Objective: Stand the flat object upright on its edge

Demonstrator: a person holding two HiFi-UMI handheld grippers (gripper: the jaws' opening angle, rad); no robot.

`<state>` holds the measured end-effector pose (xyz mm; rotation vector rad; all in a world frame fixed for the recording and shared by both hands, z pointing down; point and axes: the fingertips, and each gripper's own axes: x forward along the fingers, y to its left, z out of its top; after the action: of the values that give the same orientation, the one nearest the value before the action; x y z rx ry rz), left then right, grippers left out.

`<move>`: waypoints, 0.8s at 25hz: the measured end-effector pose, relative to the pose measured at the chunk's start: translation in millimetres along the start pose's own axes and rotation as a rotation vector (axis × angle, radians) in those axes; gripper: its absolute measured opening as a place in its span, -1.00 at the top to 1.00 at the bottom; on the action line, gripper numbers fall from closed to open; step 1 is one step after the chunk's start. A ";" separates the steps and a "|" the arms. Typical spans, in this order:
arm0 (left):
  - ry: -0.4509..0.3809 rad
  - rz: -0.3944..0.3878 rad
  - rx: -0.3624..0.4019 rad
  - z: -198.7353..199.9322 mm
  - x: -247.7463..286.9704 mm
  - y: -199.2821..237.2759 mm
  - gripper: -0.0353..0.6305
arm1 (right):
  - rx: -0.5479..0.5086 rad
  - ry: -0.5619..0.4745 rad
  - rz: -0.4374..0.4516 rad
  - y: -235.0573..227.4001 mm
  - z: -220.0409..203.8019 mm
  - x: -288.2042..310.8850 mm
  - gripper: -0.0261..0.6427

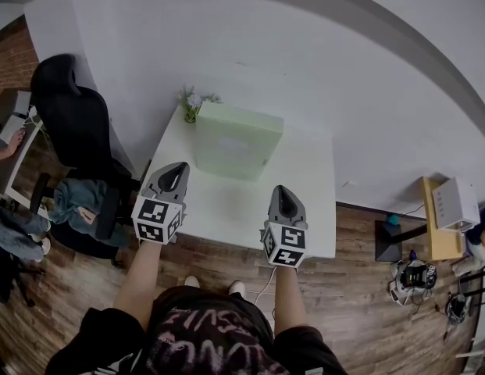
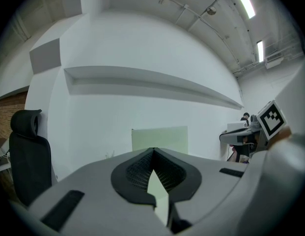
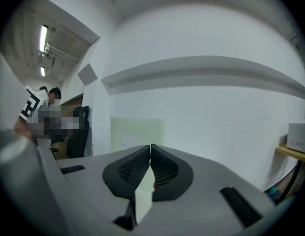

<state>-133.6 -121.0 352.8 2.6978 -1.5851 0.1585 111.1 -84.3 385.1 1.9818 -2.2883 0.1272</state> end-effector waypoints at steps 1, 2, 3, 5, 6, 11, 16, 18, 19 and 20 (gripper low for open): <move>-0.002 0.000 -0.001 -0.3 -0.4 0.2 0.85 | 0.001 -0.001 0.004 0.2 0.0 0.4 0.85; -0.006 -0.001 -0.002 -0.2 -0.6 0.7 0.85 | 0.003 -0.001 0.005 0.0 -0.1 1.0 0.85; -0.009 -0.001 -0.004 0.0 -0.9 1.2 0.85 | 0.002 0.000 0.003 -0.4 -0.4 1.6 0.85; -0.013 -0.002 -0.003 -0.1 -2.1 2.0 0.85 | -0.003 0.006 -0.005 -1.2 -2.2 1.9 0.85; -0.015 -0.002 -0.002 -0.1 -2.9 2.4 0.85 | -0.005 0.009 -0.010 -1.5 -3.4 1.6 0.85; -0.016 -0.010 -0.006 1.1 -4.1 5.0 0.85 | -0.016 0.009 -0.008 2.5 -4.4 2.1 0.85; -0.021 -0.014 0.003 2.0 -5.0 7.6 0.85 | -0.017 0.015 -0.009 4.2 -4.4 3.9 0.85; -0.024 -0.012 0.002 2.8 -5.8 9.7 0.85 | -0.017 0.014 -0.009 5.5 -3.8 4.5 0.85; -0.024 -0.011 0.000 2.9 -6.1 10.7 0.85 | -0.017 0.013 -0.009 6.3 -3.8 4.9 0.85; -0.024 -0.011 -0.002 3.0 -6.1 11.4 0.85 | -0.017 0.013 -0.009 6.9 -3.8 5.4 0.85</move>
<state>-146.2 -121.4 348.7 2.7172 -1.5752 0.1245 103.6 -88.0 389.7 1.9774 -2.2646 0.1186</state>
